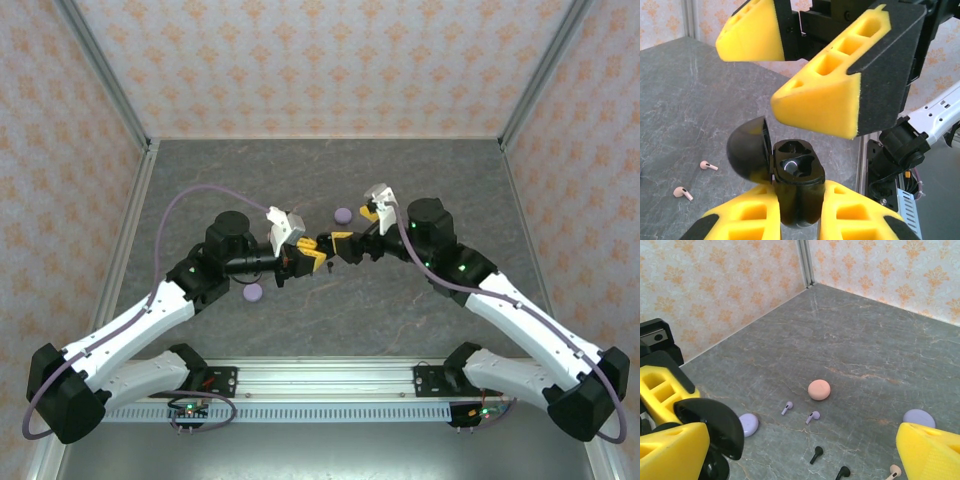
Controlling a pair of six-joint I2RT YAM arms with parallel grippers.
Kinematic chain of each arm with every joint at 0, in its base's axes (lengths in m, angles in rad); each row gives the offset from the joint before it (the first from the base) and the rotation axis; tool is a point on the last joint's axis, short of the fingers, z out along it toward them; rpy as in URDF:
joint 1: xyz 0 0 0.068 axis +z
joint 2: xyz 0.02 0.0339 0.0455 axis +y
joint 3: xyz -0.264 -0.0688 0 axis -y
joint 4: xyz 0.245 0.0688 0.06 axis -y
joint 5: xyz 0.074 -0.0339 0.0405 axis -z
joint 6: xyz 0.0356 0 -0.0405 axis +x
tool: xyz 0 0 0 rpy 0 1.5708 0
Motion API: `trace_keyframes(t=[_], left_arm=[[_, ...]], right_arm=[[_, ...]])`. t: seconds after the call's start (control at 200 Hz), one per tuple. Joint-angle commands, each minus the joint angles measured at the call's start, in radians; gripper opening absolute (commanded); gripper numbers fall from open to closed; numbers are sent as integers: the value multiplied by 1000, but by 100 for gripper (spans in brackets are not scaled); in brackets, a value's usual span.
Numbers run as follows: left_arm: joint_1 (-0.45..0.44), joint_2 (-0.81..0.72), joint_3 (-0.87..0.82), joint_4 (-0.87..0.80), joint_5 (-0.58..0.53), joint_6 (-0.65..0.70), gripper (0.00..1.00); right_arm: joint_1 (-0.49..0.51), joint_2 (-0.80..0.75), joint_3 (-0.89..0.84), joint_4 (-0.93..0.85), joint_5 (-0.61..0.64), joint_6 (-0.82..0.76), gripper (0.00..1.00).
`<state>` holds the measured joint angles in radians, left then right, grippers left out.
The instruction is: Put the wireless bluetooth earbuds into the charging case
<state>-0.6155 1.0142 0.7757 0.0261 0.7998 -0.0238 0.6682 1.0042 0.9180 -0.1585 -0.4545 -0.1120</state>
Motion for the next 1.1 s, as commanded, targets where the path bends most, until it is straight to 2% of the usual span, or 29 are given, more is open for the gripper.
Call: trace_keyframes(t=[0.0,0.25,0.435,0.601,0.721,0.906,0.991,1.096], left_arm=[[-10,-22,14,-8,-5,27,0],[-10,-39,-5,-35,-58,35,0],[-10,-91,-52,-37,-91,24,0],[-10,-162,-98,-55,-118,21,0],[-10,-212,-126,-71,-126,15,0],[-10,-261,-146,-81,-134,12,0],[-11,-267,-151,-80,-136,12,0],[-10,-266,-153,-74,-135,15,0]], right_arm=[[-4,0,45,-11,-39,1,95],[-39,-82,41,-49,-38,85,95],[-85,-50,34,-108,-22,212,87],[-85,125,87,-255,21,314,73],[-74,266,146,-357,60,354,69],[0,485,256,-496,227,387,65],[27,576,296,-519,252,405,65],[46,690,349,-547,266,424,59]])
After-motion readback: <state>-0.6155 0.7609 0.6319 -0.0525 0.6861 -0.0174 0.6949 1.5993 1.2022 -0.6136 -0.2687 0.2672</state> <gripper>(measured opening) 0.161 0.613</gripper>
